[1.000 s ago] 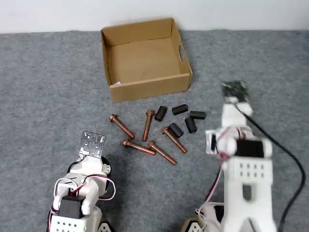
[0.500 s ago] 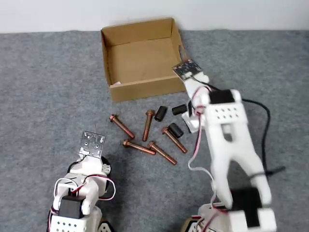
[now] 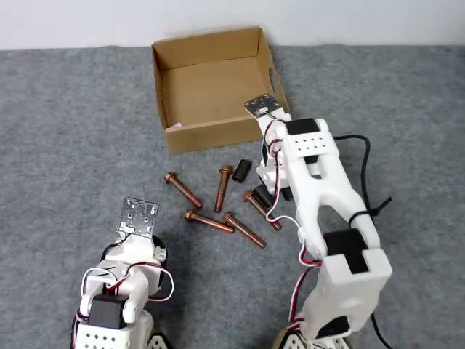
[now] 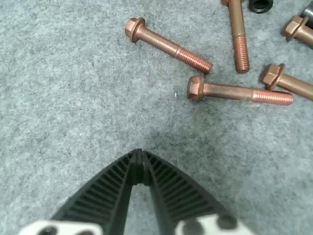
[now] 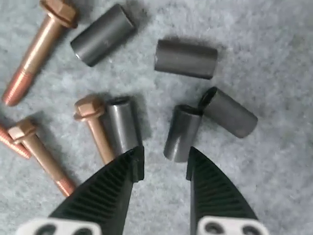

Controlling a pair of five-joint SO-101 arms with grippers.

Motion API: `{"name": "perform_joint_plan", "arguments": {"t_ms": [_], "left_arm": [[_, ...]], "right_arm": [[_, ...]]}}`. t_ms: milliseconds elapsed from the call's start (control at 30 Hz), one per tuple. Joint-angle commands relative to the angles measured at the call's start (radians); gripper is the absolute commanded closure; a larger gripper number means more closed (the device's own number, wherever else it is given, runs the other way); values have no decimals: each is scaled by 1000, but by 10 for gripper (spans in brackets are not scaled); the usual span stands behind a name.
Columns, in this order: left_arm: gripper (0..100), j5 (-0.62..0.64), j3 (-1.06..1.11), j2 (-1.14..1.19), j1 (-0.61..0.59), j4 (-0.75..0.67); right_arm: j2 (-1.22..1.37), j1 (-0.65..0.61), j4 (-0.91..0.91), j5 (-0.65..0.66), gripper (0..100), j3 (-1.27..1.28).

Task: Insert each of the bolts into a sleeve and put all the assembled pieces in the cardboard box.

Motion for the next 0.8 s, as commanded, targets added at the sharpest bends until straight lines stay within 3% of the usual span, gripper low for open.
{"name": "perform_joint_plan", "arguments": {"t_ms": [0, 667, 767], "left_arm": [[995, -5, -5, -8, -3, 9], [995, -5, -5, -8, -3, 9], [995, -5, -5, -8, -3, 9]], "right_arm": [[25, 2, 1, -29, 865, -77], [303, 71, 10, -26, 866, -236], [311, 70, 10, -26, 913, -236]]}}
